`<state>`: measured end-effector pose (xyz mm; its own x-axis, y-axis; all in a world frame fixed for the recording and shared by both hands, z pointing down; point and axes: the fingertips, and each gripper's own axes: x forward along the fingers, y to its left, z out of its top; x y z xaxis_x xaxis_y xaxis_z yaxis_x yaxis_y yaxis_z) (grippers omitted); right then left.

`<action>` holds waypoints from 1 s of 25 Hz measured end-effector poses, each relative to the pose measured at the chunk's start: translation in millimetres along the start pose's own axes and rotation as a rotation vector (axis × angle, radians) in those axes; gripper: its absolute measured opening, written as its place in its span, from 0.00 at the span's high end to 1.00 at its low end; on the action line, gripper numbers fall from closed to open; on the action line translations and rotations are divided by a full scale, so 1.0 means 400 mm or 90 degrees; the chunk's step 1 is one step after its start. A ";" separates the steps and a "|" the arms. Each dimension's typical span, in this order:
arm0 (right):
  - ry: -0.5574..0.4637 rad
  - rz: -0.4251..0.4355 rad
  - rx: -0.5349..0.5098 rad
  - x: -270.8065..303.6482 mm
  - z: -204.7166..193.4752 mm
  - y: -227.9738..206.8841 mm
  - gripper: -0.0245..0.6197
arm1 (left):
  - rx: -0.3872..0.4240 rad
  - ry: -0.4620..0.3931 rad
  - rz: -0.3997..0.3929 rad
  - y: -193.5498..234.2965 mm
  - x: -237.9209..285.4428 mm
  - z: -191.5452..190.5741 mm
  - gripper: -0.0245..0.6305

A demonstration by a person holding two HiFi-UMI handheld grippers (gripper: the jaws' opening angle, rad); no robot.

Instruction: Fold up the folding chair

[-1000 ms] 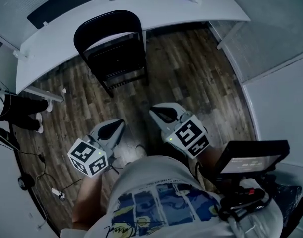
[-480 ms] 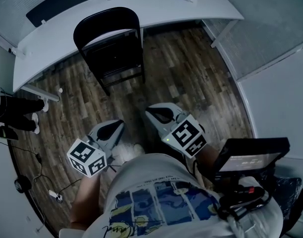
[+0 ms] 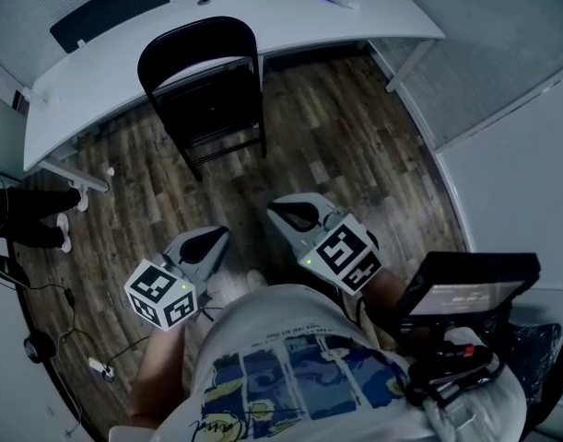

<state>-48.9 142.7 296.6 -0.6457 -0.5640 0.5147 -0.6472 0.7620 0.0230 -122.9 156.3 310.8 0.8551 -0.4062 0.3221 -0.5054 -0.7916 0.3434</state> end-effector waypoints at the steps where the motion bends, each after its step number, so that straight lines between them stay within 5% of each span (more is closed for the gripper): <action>1: 0.000 0.001 -0.001 0.000 0.000 0.001 0.96 | 0.001 0.001 0.000 0.001 -0.001 0.000 0.96; 25: 0.004 0.003 -0.024 0.010 0.017 0.008 0.96 | -0.008 -0.002 0.000 0.020 -0.008 -0.009 0.96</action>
<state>-56.3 140.8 292.8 -0.6459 -0.5581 0.5209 -0.6286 0.7760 0.0520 -130.2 152.9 315.7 0.8559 -0.4073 0.3187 -0.5061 -0.7863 0.3543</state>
